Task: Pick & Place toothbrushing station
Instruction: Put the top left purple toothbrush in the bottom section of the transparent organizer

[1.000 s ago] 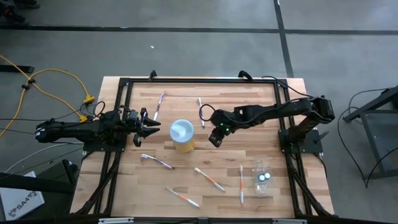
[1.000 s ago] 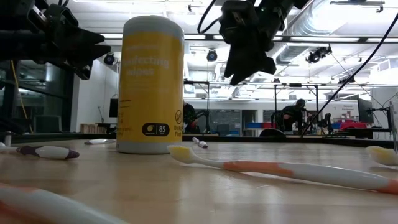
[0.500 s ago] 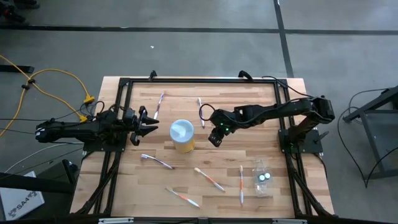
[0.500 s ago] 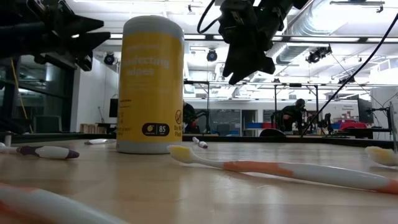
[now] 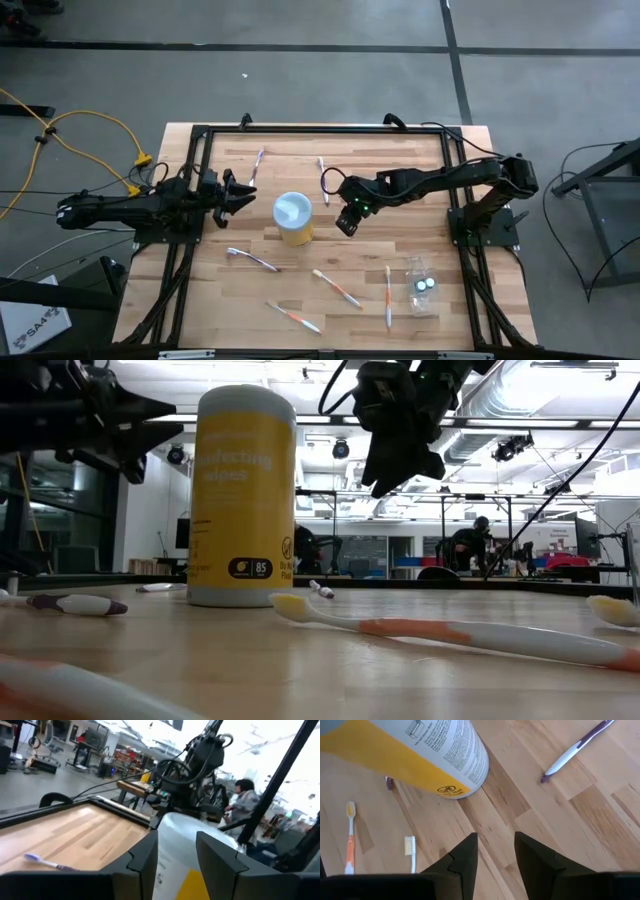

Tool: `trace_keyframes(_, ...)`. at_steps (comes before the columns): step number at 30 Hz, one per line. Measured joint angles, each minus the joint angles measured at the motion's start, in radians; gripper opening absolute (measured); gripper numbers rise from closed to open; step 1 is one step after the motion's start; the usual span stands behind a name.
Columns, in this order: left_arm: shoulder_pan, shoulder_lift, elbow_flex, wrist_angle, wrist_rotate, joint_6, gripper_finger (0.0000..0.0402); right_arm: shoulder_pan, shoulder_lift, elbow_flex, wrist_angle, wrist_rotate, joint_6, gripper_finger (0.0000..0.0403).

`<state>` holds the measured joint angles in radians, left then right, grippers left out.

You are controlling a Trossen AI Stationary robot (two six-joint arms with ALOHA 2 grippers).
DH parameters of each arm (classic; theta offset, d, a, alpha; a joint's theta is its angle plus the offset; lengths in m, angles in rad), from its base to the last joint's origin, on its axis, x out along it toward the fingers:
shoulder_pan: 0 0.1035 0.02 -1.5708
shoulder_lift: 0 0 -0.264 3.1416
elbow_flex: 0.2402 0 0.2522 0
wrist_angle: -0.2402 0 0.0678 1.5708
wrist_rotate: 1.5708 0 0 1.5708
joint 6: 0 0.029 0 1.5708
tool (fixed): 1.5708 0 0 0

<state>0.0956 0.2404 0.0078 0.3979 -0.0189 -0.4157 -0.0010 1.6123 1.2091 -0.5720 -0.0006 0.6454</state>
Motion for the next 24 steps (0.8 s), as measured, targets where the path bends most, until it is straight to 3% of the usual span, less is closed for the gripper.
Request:
trace_keyframes(7,0.0,0.005,0.0,-0.027,-0.022,0.044,0.013,0.0,0.0,0.0,-0.001,-0.002,-0.048,0.012)
trace_keyframes(14,0.019,0.009,0.002,-0.094,-0.109,-0.189,0.013,0.001,0.0,0.0,-0.011,-0.003,-0.049,0.012)
trace_keyframes(20,0.137,0.047,0.086,-0.471,-0.202,-0.236,0.0119,0.001,0.0,0.0,-0.035,-0.003,-0.049,0.012)
trace_keyframes(24,0.249,0.105,0.178,-0.615,-0.195,-0.24,0.0102,0.001,0.0,0.0,-0.053,-0.003,-0.049,0.012)
